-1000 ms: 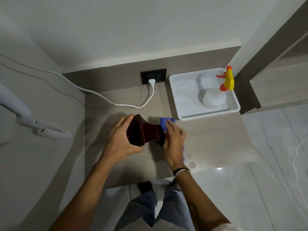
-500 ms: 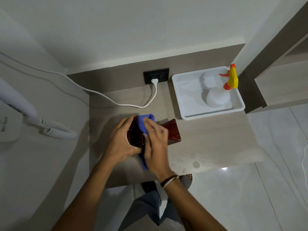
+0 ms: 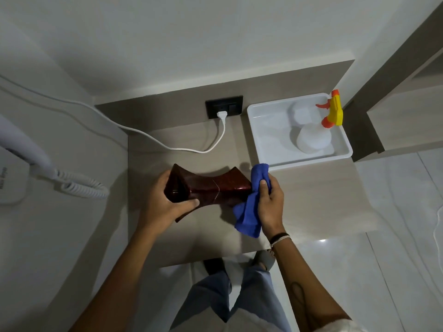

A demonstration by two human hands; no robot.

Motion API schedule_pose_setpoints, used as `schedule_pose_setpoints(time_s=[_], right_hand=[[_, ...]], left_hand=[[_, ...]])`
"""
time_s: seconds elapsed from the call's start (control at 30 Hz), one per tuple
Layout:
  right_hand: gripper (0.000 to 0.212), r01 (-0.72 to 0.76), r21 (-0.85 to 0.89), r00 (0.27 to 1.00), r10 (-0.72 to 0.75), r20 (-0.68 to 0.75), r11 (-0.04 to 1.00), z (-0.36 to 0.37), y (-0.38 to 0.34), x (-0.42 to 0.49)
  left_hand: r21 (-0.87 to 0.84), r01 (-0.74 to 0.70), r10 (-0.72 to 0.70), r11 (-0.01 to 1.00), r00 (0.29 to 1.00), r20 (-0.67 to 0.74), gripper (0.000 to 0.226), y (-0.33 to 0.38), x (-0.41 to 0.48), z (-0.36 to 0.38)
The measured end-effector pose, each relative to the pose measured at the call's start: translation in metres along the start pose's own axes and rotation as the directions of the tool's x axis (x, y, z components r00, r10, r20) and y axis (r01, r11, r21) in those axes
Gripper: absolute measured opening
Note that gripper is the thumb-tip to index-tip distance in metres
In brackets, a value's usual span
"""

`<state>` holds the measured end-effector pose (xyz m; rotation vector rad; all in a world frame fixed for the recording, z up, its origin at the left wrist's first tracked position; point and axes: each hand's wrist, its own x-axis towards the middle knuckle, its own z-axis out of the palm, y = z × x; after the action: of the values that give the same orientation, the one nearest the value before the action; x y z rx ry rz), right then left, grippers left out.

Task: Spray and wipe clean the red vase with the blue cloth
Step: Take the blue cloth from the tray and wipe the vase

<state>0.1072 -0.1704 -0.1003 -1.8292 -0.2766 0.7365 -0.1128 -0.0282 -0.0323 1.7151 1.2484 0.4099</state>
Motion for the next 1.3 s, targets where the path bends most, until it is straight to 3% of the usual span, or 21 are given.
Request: schedule_pose_setpoints(time_s=[0.1,0.17,0.27,0.37,0.47,0.53,0.63,0.73,0.8,0.87,0.93,1.07,1.13,1.2,1.3], right_hand=[[0.023,-0.121,0.157,0.991,0.109,0.083,0.980,0.007,-0.005,-0.002],[0.023,-0.153,0.190,0.985,0.134,0.108,0.970,0.015,-0.009,-0.003],[0.021,-0.180,0.195,0.982,0.163,0.100,0.964,0.022,-0.010,0.003],[0.024,-0.195,0.149,0.979,0.183,0.091,0.969,0.023,-0.013,0.010],[0.027,-0.195,0.088,0.978,0.186,0.096,0.977,0.022,-0.014,0.013],[0.027,-0.172,0.032,0.982,0.169,0.088,0.985,0.020,-0.016,0.011],[0.031,-0.074,-0.112,0.997,0.077,0.029,0.991,0.015,-0.020,-0.001],[0.037,0.187,-0.112,0.982,-0.189,-0.006,0.976,0.026,-0.039,-0.029],[0.037,0.421,-0.095,0.904,-0.409,0.123,0.902,0.054,-0.049,-0.050],[0.044,0.590,-0.192,0.794,-0.521,0.314,0.784,0.080,-0.047,-0.072],[0.061,0.625,-0.307,0.770,-0.499,0.398,0.718,0.082,-0.034,-0.069],[0.068,0.382,-0.615,0.924,-0.262,0.280,0.689,0.033,-0.014,-0.024],[0.062,0.332,-0.594,0.943,-0.234,0.237,0.733,0.034,-0.018,-0.021],[0.057,0.434,-0.441,0.898,-0.336,0.286,0.786,0.065,-0.037,-0.047],[0.065,0.655,-0.278,0.743,-0.530,0.409,0.703,0.095,-0.045,-0.082]], left_hand=[[-0.071,0.117,-0.116,0.991,0.993,0.027,0.114,0.002,0.003,-0.007],[-0.071,0.131,-0.122,0.989,0.985,0.120,0.113,0.004,0.006,-0.012],[0.038,0.062,-0.071,0.997,0.951,0.302,0.132,0.002,0.009,-0.022],[0.214,-0.045,-0.028,0.976,0.945,0.326,0.156,-0.001,0.007,-0.024],[0.319,-0.136,0.059,0.938,0.969,0.240,0.147,-0.002,0.008,-0.021],[0.340,-0.205,0.144,0.918,0.970,0.196,0.123,-0.002,0.011,-0.019],[0.362,-0.229,0.187,0.904,0.971,0.147,0.090,0.001,0.012,-0.015],[0.369,-0.206,0.179,0.906,0.978,0.107,0.085,0.001,0.009,-0.009],[0.364,-0.188,0.170,0.912,0.982,0.081,0.093,0.005,0.008,-0.005],[0.348,-0.218,0.194,0.912,0.976,0.101,0.091,0.008,0.007,-0.001],[0.357,-0.219,0.194,0.908,0.975,0.105,0.089,0.009,0.005,-0.002],[0.410,-0.216,0.199,0.886,0.976,0.084,0.087,0.002,-0.003,-0.008],[0.414,-0.210,0.198,0.886,0.978,0.072,0.086,0.002,-0.003,-0.004],[0.421,-0.181,0.178,0.889,0.983,0.048,0.088,0.004,-0.004,-0.001],[0.367,-0.185,0.165,0.912,0.983,0.084,0.098,0.005,-0.002,-0.003]])
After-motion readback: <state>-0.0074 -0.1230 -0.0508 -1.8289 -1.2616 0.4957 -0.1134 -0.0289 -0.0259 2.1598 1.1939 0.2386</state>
